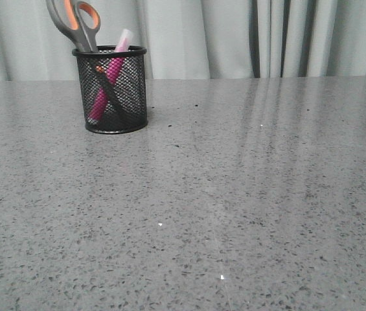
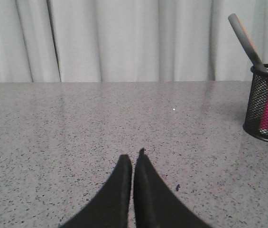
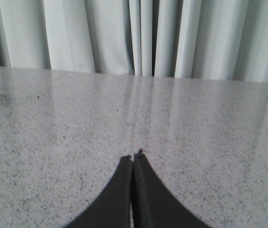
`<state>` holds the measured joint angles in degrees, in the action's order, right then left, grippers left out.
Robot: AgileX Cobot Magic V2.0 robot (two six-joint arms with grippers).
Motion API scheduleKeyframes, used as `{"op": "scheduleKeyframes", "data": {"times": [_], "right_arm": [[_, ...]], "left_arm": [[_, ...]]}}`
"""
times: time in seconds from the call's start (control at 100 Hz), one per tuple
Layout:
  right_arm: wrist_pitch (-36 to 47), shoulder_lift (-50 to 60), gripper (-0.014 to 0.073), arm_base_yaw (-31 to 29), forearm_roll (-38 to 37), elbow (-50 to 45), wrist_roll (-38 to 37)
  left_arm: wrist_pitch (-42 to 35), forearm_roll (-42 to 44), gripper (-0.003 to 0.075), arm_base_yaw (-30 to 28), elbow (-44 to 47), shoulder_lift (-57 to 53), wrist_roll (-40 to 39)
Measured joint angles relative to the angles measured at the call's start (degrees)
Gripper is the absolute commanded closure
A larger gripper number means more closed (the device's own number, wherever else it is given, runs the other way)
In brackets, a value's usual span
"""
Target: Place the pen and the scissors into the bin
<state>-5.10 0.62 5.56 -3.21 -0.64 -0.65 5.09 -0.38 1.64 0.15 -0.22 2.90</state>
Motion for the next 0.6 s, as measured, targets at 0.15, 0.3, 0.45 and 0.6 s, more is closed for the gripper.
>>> {"op": "scheduleKeyframes", "data": {"times": [0.15,0.3,0.45,0.6], "right_arm": [[-0.4,0.0,0.0662,0.0,0.0,0.0,2.3],[0.5,0.0,0.0662,0.0,0.0,0.0,2.5],[0.6,0.0,0.0662,0.0,0.0,0.0,2.7],[0.6,0.0,0.0662,0.0,0.0,0.0,2.7]], "left_arm": [[0.0,0.0,0.0739,0.0,0.0,0.0,0.0],[0.0,0.0,0.0739,0.0,0.0,0.0,0.0],[0.0,0.0,0.0739,0.0,0.0,0.0,0.0],[0.0,0.0,0.0739,0.0,0.0,0.0,0.0]]}}
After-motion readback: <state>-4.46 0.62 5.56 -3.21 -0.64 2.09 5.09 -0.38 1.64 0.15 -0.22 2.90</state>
